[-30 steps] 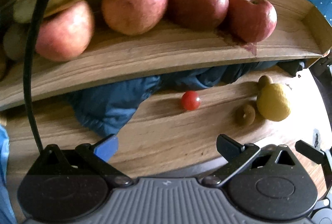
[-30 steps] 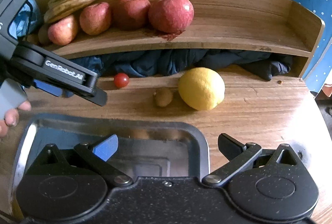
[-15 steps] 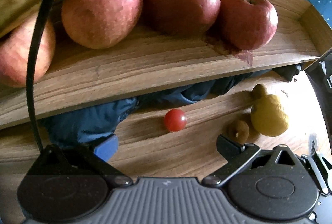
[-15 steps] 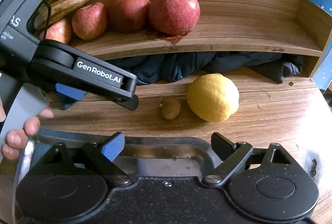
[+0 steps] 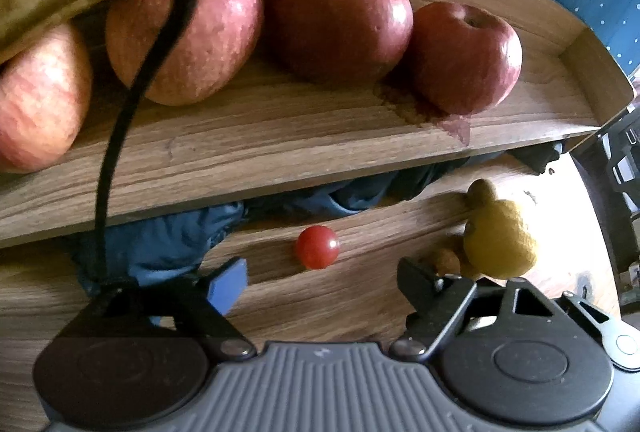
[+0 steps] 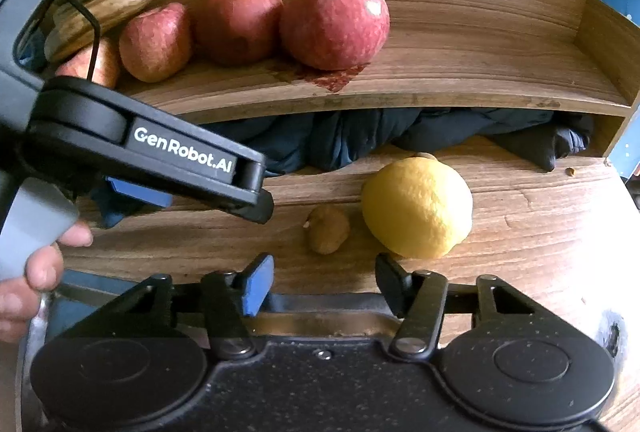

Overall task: Organize fruits
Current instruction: 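Grasp the red cherry tomato with the left gripper while the right grasps a small brown kiwi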

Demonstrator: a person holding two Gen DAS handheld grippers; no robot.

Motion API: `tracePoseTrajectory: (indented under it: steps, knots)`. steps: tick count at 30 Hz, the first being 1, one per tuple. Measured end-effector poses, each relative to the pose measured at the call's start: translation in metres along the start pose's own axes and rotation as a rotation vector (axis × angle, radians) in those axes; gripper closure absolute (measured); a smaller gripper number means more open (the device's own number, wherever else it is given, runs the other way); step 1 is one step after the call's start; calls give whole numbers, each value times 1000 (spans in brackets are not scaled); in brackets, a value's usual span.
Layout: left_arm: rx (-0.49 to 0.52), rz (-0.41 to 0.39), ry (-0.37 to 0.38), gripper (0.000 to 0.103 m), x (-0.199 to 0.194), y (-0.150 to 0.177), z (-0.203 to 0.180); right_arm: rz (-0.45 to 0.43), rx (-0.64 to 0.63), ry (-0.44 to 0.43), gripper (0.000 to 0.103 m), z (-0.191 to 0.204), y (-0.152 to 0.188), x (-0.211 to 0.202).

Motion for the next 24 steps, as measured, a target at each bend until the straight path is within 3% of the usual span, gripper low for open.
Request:
tracePoseTrajectory:
  steps: [9,14,24]
  knots:
    - [-13,-12,29,43,-1,-2,4,-1,0,-4,55,1,-3,2]
    - [-24,-18,35,46,0,-3,6,0,-5,-12,57,1,-2,4]
    - [-42,-27,36,63,-1,-5,12,-6,-9,-18,62,0,-5,8]
Point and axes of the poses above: each gripper's, at about its wrist camera, not at the fingertips, and x roughly the way its jaws point, z to its left, y to its underside, the point moved 4 cm from there along x, roughly the way its jaws point, and after that the axes turned 3 degrees about x, right-handed, at the moved point
